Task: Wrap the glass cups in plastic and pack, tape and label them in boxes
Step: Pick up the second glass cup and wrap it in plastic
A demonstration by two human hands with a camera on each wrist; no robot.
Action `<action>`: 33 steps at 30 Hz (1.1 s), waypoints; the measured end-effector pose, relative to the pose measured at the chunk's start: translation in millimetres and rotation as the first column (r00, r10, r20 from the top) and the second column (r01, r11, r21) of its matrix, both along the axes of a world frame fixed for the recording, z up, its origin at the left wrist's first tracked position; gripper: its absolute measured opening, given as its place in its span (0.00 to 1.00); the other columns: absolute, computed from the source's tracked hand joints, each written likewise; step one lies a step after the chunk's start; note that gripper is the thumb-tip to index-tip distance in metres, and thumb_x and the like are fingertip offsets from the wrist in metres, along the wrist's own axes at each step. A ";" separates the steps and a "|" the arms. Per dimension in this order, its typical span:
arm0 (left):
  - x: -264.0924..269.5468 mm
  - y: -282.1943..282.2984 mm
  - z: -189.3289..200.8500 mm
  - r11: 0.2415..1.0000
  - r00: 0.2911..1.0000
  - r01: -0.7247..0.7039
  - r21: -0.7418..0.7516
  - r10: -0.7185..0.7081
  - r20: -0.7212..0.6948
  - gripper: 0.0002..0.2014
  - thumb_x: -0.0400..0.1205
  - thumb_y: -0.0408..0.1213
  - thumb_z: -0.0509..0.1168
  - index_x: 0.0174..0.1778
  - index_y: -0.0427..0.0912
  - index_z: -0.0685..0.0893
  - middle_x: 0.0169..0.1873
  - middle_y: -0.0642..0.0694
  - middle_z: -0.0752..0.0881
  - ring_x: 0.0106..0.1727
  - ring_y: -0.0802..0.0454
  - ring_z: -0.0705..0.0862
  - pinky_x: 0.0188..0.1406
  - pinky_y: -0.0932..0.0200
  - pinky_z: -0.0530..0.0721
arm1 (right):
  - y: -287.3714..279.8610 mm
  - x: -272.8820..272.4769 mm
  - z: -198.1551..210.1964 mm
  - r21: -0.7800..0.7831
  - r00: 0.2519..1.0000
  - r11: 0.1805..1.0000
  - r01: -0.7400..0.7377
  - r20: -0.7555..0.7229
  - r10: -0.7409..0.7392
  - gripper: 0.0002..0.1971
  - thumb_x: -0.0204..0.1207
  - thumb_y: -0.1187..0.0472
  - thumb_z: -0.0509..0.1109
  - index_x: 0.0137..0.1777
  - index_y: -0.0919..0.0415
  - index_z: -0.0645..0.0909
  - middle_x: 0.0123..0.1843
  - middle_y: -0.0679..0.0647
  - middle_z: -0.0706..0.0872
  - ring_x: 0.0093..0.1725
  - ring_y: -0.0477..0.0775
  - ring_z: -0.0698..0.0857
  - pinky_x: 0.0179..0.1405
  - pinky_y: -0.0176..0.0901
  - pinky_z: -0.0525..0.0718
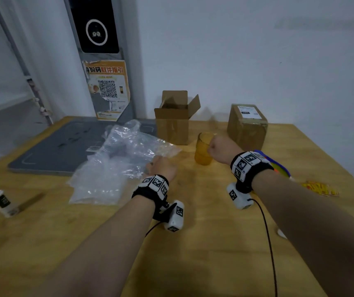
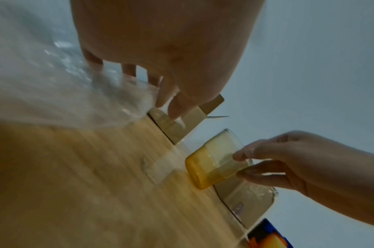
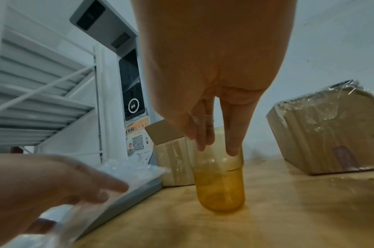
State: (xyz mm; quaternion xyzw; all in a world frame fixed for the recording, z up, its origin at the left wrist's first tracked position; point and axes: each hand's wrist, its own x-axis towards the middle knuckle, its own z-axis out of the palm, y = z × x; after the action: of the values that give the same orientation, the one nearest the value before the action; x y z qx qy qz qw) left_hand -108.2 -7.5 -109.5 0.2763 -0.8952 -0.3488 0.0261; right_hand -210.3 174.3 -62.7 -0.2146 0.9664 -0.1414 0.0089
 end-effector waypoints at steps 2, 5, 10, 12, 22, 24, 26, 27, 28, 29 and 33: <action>4.6 14.2 3.3 0.999 0.990 0.052 0.005 -0.051 -0.132 0.27 0.85 0.36 0.60 0.83 0.46 0.74 0.84 0.47 0.68 0.84 0.37 0.66 0.83 0.30 0.63 | 5.3 14.5 5.9 0.023 1.000 1.000 0.009 -0.004 -0.009 0.19 0.81 0.64 0.65 0.26 0.62 0.74 0.26 0.57 0.73 0.28 0.57 0.74 0.27 0.44 0.72; 10.8 32.4 8.1 0.990 0.958 0.136 0.042 -0.120 -0.261 0.26 0.85 0.34 0.62 0.81 0.47 0.77 0.83 0.49 0.72 0.82 0.40 0.69 0.83 0.33 0.66 | 18.3 35.1 11.6 0.043 1.000 0.999 0.011 0.013 -0.011 0.11 0.81 0.60 0.72 0.39 0.67 0.87 0.35 0.57 0.81 0.37 0.56 0.81 0.32 0.44 0.77; 22.2 54.9 11.7 0.956 0.900 0.123 0.265 0.005 -0.435 0.15 0.82 0.33 0.74 0.65 0.48 0.86 0.65 0.49 0.85 0.65 0.50 0.84 0.61 0.59 0.81 | 49.6 58.5 7.0 -0.026 0.998 0.998 0.056 0.044 -0.054 0.13 0.75 0.56 0.83 0.50 0.61 0.84 0.46 0.53 0.83 0.48 0.59 0.85 0.42 0.49 0.82; 27.3 62.4 20.8 0.936 0.856 0.124 0.330 0.068 -0.513 0.12 0.82 0.31 0.73 0.57 0.48 0.82 0.60 0.48 0.85 0.55 0.51 0.84 0.44 0.64 0.80 | 63.1 59.7 4.2 -0.068 0.996 0.995 0.073 0.060 -0.069 0.09 0.77 0.56 0.82 0.50 0.61 0.92 0.47 0.54 0.91 0.51 0.61 0.90 0.46 0.53 0.88; 42.6 70.2 80.4 0.693 0.685 0.257 0.674 0.362 -0.633 0.10 0.92 0.44 0.60 0.61 0.46 0.84 0.49 0.60 0.84 0.50 0.62 0.82 0.42 0.63 0.77 | 116.3 67.1 55.9 -0.721 0.859 0.646 0.250 -0.143 -0.492 0.08 0.85 0.55 0.69 0.58 0.57 0.86 0.61 0.57 0.86 0.56 0.60 0.86 0.57 0.48 0.82; 36.5 65.8 70.3 0.669 0.721 0.154 0.727 0.427 -0.546 0.08 0.92 0.45 0.58 0.57 0.48 0.82 0.47 0.54 0.81 0.51 0.53 0.80 0.47 0.56 0.77 | 119.5 66.8 68.4 -0.795 0.852 0.573 0.199 -0.149 -0.502 0.07 0.85 0.54 0.69 0.55 0.55 0.84 0.61 0.59 0.85 0.55 0.59 0.86 0.60 0.53 0.85; 33.1 61.4 59.0 0.675 0.755 0.029 0.737 0.469 -0.459 0.09 0.92 0.38 0.57 0.61 0.42 0.81 0.53 0.42 0.85 0.54 0.42 0.84 0.52 0.50 0.82 | 120.7 69.5 76.0 -0.807 0.865 0.567 0.164 -0.159 -0.476 0.06 0.85 0.53 0.70 0.54 0.54 0.82 0.61 0.59 0.85 0.55 0.56 0.85 0.60 0.51 0.83; 31.2 57.6 51.7 0.689 0.784 -0.031 0.724 0.466 -0.411 0.13 0.92 0.34 0.55 0.68 0.36 0.80 0.61 0.34 0.85 0.61 0.35 0.84 0.58 0.47 0.84 | 120.5 71.7 78.1 -0.806 0.874 0.572 0.154 -0.159 -0.459 0.06 0.85 0.53 0.70 0.54 0.54 0.81 0.61 0.59 0.85 0.55 0.55 0.84 0.60 0.49 0.83; 32.1 55.3 45.3 0.710 0.819 -0.076 0.700 0.444 -0.362 0.17 0.93 0.31 0.53 0.74 0.29 0.77 0.70 0.29 0.82 0.68 0.32 0.83 0.61 0.47 0.82 | 120.1 73.5 78.6 -0.804 0.885 0.575 0.150 -0.151 -0.441 0.06 0.85 0.53 0.71 0.54 0.53 0.81 0.61 0.58 0.85 0.55 0.54 0.84 0.60 0.49 0.82; 34.1 53.1 38.8 0.727 0.848 -0.119 0.676 0.428 -0.311 0.20 0.93 0.30 0.53 0.80 0.26 0.71 0.76 0.28 0.77 0.74 0.32 0.80 0.62 0.49 0.81 | 119.2 76.3 78.2 -0.797 0.896 0.583 0.156 -0.134 -0.423 0.05 0.84 0.53 0.71 0.54 0.52 0.81 0.61 0.57 0.85 0.57 0.54 0.84 0.62 0.49 0.82; 40.9 51.3 22.2 0.867 0.920 -0.249 0.431 0.351 -0.175 0.36 0.89 0.34 0.61 0.90 0.32 0.50 0.86 0.29 0.62 0.84 0.32 0.67 0.80 0.42 0.70 | 110.0 83.4 64.8 -0.791 0.944 0.579 0.199 -0.005 -0.331 0.03 0.80 0.54 0.72 0.47 0.52 0.84 0.51 0.49 0.88 0.56 0.55 0.87 0.60 0.56 0.87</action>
State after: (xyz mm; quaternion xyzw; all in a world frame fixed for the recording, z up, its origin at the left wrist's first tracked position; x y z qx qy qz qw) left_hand -67.3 43.8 -87.2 0.3666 -0.7400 -0.5477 0.1345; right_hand -126.8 284.3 2.0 -0.0602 0.8268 -0.5295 -0.1800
